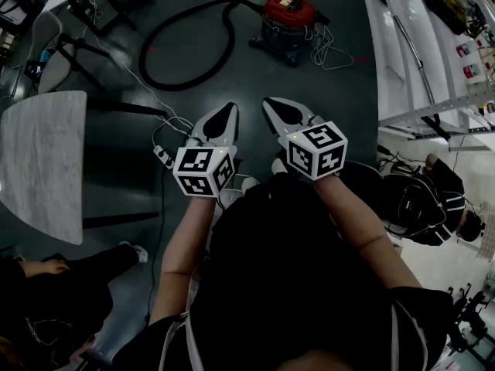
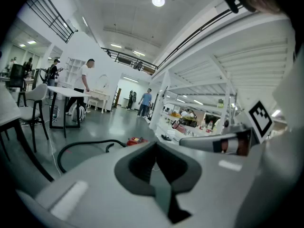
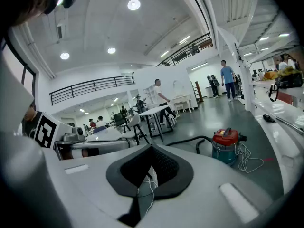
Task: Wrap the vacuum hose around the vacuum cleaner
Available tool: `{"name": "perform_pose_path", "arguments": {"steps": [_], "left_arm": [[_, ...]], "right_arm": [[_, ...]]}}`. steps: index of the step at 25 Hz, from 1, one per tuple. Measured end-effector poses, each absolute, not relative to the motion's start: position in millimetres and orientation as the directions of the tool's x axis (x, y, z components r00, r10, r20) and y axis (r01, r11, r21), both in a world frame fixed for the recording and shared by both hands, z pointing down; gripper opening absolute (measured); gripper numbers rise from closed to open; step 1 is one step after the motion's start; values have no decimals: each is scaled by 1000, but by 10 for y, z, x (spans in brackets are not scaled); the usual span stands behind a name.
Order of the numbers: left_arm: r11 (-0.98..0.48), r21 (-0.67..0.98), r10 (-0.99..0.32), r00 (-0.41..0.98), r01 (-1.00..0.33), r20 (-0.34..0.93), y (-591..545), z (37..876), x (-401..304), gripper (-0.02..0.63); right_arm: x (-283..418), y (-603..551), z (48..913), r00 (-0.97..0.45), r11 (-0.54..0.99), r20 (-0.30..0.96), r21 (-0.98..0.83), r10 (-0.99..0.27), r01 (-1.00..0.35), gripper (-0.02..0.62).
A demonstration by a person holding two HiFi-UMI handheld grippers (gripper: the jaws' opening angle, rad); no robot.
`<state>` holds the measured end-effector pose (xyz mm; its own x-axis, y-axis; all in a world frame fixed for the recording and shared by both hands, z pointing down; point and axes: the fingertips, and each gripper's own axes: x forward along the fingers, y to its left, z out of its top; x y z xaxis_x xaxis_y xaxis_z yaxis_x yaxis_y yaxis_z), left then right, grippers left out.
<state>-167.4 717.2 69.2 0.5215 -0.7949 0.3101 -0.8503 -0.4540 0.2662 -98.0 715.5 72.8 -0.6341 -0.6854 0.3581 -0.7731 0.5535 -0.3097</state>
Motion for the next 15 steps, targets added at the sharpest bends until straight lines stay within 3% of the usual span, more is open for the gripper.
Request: {"name": "perform_pose_path", "arguments": {"steps": [15], "left_arm": [[-486, 257, -759, 550, -835, 348, 7340, 892, -1938, 9]], "right_arm": [[-1196, 7329, 872, -619, 506, 363, -362, -697, -783, -3]]}}
